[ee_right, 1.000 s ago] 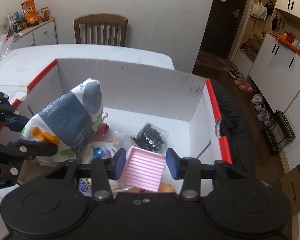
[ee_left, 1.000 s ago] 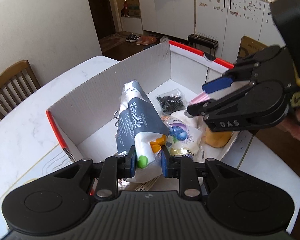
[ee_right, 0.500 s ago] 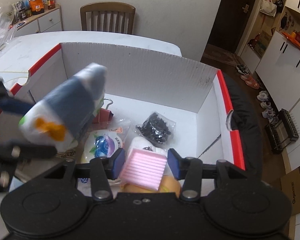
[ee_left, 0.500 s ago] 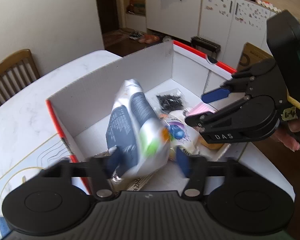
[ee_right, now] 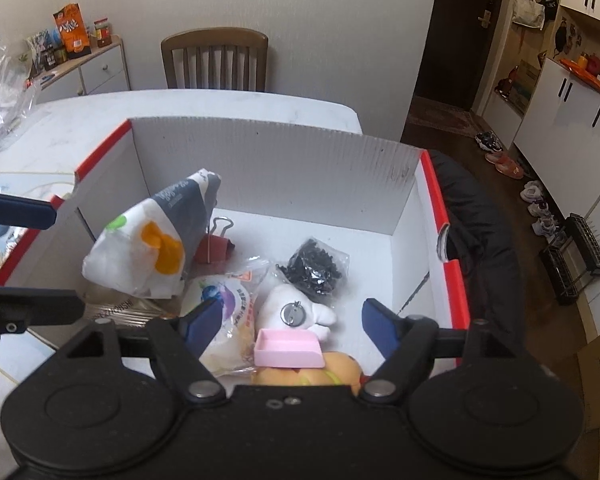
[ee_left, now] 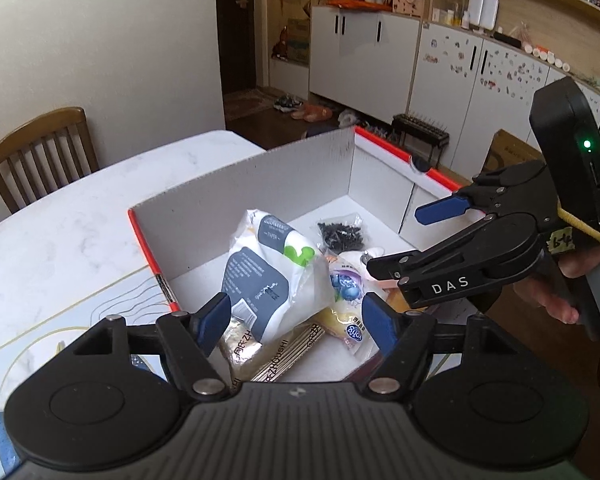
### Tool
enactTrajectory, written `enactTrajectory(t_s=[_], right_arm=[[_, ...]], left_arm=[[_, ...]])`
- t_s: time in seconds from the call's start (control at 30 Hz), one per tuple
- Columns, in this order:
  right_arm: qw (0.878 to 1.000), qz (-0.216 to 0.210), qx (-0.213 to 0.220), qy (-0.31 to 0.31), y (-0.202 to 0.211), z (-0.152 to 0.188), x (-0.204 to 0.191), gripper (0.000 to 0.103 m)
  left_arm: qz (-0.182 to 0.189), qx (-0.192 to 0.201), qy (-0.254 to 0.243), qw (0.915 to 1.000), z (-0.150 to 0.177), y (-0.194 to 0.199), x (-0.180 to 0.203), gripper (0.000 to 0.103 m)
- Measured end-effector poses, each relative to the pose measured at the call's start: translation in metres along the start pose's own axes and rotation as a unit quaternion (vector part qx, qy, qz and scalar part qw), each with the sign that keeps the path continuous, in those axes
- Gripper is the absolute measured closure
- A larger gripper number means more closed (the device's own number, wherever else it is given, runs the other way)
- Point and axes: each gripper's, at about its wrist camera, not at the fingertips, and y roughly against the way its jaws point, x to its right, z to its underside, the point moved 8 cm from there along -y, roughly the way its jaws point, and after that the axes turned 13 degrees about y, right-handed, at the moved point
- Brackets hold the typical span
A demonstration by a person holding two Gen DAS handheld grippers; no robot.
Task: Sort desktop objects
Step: 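Move both tools back from the box to the sausage pouch and cable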
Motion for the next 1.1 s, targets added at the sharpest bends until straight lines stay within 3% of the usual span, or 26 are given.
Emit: enactTrajectory(t_s=[0.47,0.57,0.83,0.93,1.1], right_arm=[[1.000,-0.010,0.026,0.002,0.033,-0.015,-0.028,0.023],[0.999,-0.013,0.033,0.005,0.042,-0.021,-0.040,0.023],[0.996,-0.039,0.074,0.029,0.071,-0.055,-0.089,0.021],[0.994,-0.049,0.089,0.039,0.077,-0.070,-0.111,0.010],[0.992,-0.064,0.093,0.051,0.075,-0.088,-0.148,0.010]], left_arm=[[-0.018,0.036,0.019,0.9990,0.015,0.043,-0.027,0.031],[-0.012,0.037,0.029,0.9988,0.024,0.054,-0.038,0.021],[-0.033,0.035,0.068,0.9965,0.053,0.083,-0.089,0.015],[-0.049,0.029,0.087,0.9946,0.067,0.092,-0.115,0.014],[-0.068,0.019,0.105,0.9919,0.090,0.099,-0.146,0.002]])
